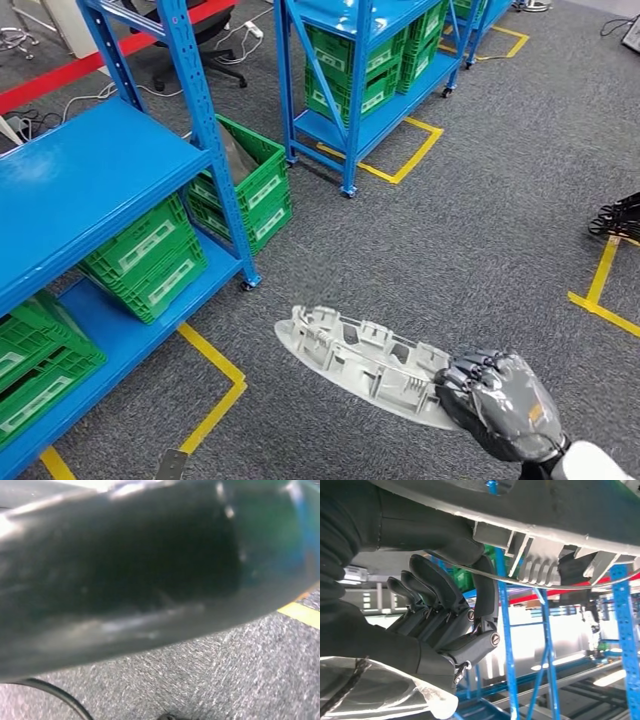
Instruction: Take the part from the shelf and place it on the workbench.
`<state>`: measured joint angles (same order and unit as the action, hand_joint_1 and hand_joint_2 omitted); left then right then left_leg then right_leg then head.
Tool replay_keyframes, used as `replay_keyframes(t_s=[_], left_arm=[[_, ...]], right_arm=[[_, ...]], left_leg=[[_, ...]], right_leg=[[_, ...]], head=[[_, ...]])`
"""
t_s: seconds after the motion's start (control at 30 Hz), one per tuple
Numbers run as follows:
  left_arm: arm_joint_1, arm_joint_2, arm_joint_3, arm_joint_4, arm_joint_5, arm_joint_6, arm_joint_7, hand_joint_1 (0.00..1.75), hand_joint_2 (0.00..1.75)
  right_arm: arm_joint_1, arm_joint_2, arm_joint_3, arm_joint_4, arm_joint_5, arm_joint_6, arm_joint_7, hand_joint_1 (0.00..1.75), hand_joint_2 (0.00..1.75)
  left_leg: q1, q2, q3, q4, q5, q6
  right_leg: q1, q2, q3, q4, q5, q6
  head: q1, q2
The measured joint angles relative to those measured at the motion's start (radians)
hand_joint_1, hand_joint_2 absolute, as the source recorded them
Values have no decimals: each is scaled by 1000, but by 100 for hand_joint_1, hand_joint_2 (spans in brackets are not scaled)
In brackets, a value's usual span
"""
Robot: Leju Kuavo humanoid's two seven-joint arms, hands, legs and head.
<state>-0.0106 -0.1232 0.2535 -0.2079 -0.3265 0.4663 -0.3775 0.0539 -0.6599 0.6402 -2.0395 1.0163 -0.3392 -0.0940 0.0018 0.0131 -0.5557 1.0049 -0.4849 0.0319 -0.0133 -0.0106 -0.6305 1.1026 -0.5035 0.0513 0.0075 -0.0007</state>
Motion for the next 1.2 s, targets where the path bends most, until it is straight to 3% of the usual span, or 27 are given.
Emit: replay_keyframes(t_s=[0.07, 0.2, 0.27, 0.33, 0.37, 0.4, 0.43, 0.5, 0.57, 0.67, 0.73, 0.77, 0.83, 0.9, 0.93, 0.97, 1.0, 1.07, 1.1, 1.2], left_arm=[[1, 3, -11, 0, -17, -3, 5, 0, 0], [1, 9, -26, 0, -29, -5, 6, 0, 0], [0, 11, -29, 0, -29, -6, 3, 0, 0], [1, 11, -30, 0, -29, -8, 0, 0, 0], [1, 11, -31, 0, -28, -9, 0, 0, 0], [2, 11, -33, 0, -27, -9, -1, 0, 0], [2, 11, -34, 0, -26, -9, -2, 0, 0], [1, 12, -35, 0, -21, -9, -6, 0, 0], [-1, 11, -35, 0, -17, -11, -13, 0, 0], [-4, 5, -36, 0, -17, -16, -24, 0, 0], [-6, 0, -36, 0, -18, -15, -30, 0, 0], [-8, -2, -36, 0, -18, -14, -33, 0, 0], [-10, -5, -36, 0, -17, -11, -37, 0, 0], [-11, -8, -36, 0, -17, -9, -40, 0, 0], [-11, -9, -36, 0, -16, -9, -41, 0, 0], [-11, -9, -36, 0, -16, -9, -41, 0, 0], [-12, -10, -36, 0, -17, -9, -42, 0, 0], [-13, -12, -36, 0, -18, -9, -42, 0, 0], [-13, -12, -36, 0, -18, -9, -42, 0, 0], [-13, -12, -36, 0, -20, -9, -41, 0, 0]], right_arm=[[35, 0, -13, -12, 21, -14, 5, 175, 175], [87, 0, -33, -35, 44, -27, 13, 175, 175], [99, 0, -38, -43, 48, -27, 14, 175, 175], [105, 0, -40, -48, 50, -27, 13, 175, 175], [108, 0, -42, -50, 50, -27, 13, 175, 175], [110, 0, -43, -50, 50, -26, 13, 175, 175], [110, 0, -44, -51, 49, -25, 12, 175, 175], [111, 0, -47, -54, 46, -22, 9, 175, 175], [110, 0, -54, -58, 40, -18, 5, 175, 175], [112, -6, -67, -64, 31, -14, 4, 175, 175], [113, -16, -78, -71, 23, -12, 3, 175, 175], [113, -22, -84, -73, 20, -11, 2, 175, 175], [113, -31, -95, -75, 15, -10, 0, 175, 175], [119, -37, -103, -77, 11, -10, -2, 175, 175], [121, -42, -107, -77, 10, -10, -3, 175, 175], [123, -46, -110, -78, 9, -10, -3, 175, 175], [124, -50, -112, -79, 8, -10, -4, 175, 175], [123, -54, -115, -82, 8, -10, -4, 175, 175], [124, -55, -117, -85, 8, -10, -4, 175, 175], [132, -61, -127, -89, 8, -10, -4, 175, 175]], left_leg=[[-5, 3, 0, 4, -4, -10], [-3, 7, -3, 19, -19, -28], [-2, 0, -37, 101, -74, -37], [-2, -4, -98, 243, -140, -39], [-2, -4, -120, 293, -154, -39], [-2, -4, -127, 307, -148, -37], [-2, -5, -113, 276, -121, -34], [-4, -13, -49, 137, -48, -21], [-7, -23, -2, 32, -12, -11], [-9, -24, 2, 7, -7, -5], [-6, -19, 5, -4, 0, 2], [-3, -17, 6, -8, 4, 6], [-3, -13, 5, -9, 5, 9], [-4, -7, 4, -8, 5, 10], [-4, -5, 4, -8, 5, 9], [-3, -3, 5, -8, 5, 9], [-3, -2, 6, -7, 4, 6], [-8, 0, 5, -2, 0, -2], [-10, 1, 4, 0, -1, -6], [-10, 3, 1, 7, -5, -17]], right_leg=[[2, -9, 52, -90, 20, -8], [4, 2, 57, -99, 21, -31], [2, 6, 58, -102, 23, -43], [4, 11, 58, -101, 23, -48], [6, 15, 58, -101, 23, -49], [7, 19, 58, -100, 22, -49], [8, 23, 59, -100, 22, -49], [11, 32, 62, -99, 22, -48], [12, 39, 58, -97, 24, -43], [10, 43, 52, -99, 28, -27], [10, 38, 40, -77, 11, -16], [9, 33, 22, -39, -13, -12], [6, 23, -37, 89, -76, -4], [3, 20, -79, 181, -102, 2], [2, 19, -74, 171, -87, 4], [0, 16, -48, 122, -57, 5], [-2, 10, -11, 49, -23, 6], [-1, 0, 54, -71, 12, 3], [0, -2, 68, -97, 14, -1], [2, 4, 69, -100, 14, -19]], head=[[-1, 0], [-3, 0], [-4, 0], [-4, 0], [-4, 0], [-3, 0], [-3, 0], [-3, 0], [-3, 0], [-3, 0], [-1, 0], [0, 0], [2, 0], [2, 0], [2, 0], [2, 0], [2, 0], [2, 0], [1, 0], [-1, 0]])
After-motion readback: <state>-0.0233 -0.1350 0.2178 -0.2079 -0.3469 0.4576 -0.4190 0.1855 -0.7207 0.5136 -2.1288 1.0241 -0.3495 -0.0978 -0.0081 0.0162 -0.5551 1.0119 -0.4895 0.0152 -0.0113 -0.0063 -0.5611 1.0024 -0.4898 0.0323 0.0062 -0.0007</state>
